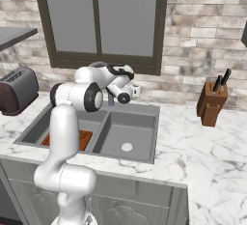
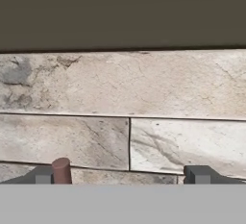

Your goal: Turn on the sink faucet with hot water and rinse the cutting board for ten seconds, then turn off the faucet. Push the cutting board to reach the water if necessary.

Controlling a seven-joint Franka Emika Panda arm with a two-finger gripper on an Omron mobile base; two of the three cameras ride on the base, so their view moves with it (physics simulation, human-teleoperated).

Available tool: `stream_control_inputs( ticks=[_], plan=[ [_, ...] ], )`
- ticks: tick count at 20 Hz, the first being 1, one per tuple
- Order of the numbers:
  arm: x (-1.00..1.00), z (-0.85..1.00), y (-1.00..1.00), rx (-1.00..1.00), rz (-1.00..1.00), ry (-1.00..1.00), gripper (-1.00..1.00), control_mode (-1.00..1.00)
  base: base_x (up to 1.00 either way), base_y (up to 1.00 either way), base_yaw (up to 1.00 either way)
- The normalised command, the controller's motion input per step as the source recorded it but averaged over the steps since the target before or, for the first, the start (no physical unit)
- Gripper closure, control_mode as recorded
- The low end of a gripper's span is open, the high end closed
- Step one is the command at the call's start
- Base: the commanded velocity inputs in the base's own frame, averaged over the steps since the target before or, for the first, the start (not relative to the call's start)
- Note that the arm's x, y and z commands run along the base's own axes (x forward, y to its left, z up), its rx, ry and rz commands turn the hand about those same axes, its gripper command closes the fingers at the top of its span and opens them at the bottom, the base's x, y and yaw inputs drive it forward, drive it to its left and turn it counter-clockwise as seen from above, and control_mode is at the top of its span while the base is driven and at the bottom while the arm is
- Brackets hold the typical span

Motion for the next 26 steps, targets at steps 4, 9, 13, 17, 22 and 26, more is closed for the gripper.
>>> stream_control_inputs(
  ticks=[4,9,13,17,22,26],
  plan=[
    [0.06,0.00,0.00,0.00,0.00,0.00,-1.00,-1.00,0.00,0.00,0.00],
    [0.08,0.00,0.00,0.00,0.00,0.00,-1.00,-1.00,0.00,0.00,0.00],
    [0.07,0.00,0.00,0.00,0.00,0.00,-1.00,-1.00,0.00,0.00,0.00],
    [0.04,0.00,0.00,0.00,0.00,0.00,-1.00,-1.00,0.00,0.00,0.00],
    [0.00,0.00,0.00,0.00,0.00,0.00,-1.00,-1.00,0.00,0.00,0.00],
    [0.00,0.00,-0.02,0.00,0.00,0.00,-1.00,-1.00,0.00,0.00,0.00]
  ],
)
